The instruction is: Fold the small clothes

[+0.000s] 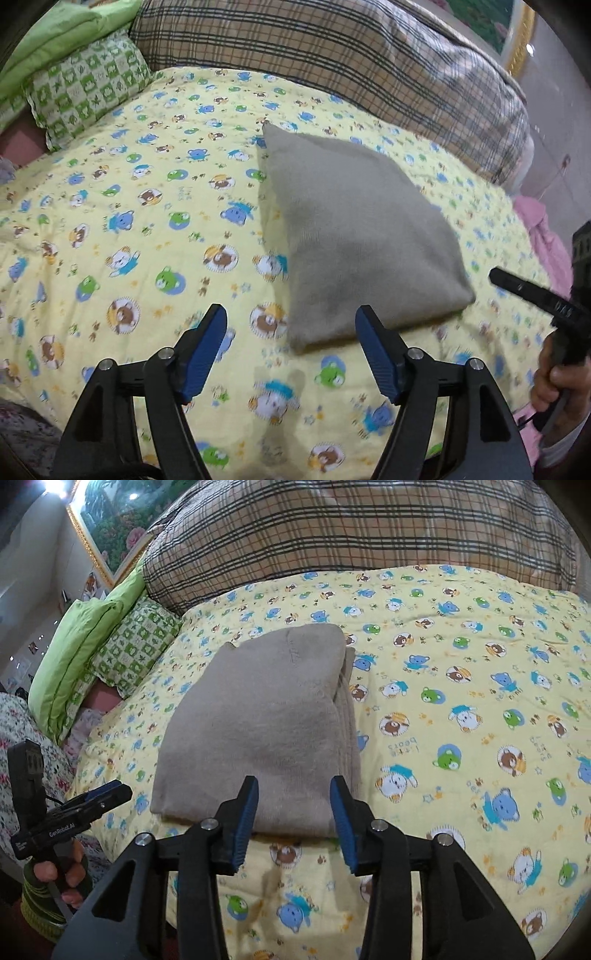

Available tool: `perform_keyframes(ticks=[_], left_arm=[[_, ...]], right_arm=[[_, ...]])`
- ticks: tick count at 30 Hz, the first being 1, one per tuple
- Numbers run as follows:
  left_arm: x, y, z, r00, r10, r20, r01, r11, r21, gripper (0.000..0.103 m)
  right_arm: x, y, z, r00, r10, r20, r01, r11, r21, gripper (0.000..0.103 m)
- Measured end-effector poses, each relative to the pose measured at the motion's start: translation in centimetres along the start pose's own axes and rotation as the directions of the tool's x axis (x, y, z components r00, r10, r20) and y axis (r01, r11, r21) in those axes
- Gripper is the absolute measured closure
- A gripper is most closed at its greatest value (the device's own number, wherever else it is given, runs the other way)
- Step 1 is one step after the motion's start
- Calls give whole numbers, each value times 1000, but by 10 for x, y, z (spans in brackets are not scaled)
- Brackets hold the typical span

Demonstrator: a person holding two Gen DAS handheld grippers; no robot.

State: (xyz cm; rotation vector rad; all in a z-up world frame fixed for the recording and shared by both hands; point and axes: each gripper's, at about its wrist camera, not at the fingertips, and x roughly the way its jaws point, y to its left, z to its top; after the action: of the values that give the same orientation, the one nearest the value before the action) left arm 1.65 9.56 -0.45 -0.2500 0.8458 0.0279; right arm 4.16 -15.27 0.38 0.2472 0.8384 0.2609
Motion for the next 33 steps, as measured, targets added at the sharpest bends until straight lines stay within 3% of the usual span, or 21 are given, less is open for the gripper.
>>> perform_keyframes(ticks=[5,16,24,27,31,33], left_arm=[[-2,-6,-19,999,41,-16,-40,999,31,25],[-5,-17,-29,990,135,-35,-132,988,84,22],[-14,-21,-32,983,184,-13,-182,977,108,22],[-17,-24,-28,980,199,15,-199,973,116,17],[-9,-29,-19,964,264,16,-264,955,136,8],[-4,-34,-16,946,324,29,-324,932,164,6]], right_arm=[[-7,-2,-21,1000,-20,-2,20,1000,-3,59],[-24,3,-62,999,-34,-4,34,999,-37,36],[-31,10,-70,1000,-31,-3,30,998,-58,27],[-32,13,-67,1000,-14,3,14,997,-70,22],[-28,20,-56,1000,-15,11,16,994,-111,19],[-23,24,-50,1000,-23,14,25,991,-130,18]])
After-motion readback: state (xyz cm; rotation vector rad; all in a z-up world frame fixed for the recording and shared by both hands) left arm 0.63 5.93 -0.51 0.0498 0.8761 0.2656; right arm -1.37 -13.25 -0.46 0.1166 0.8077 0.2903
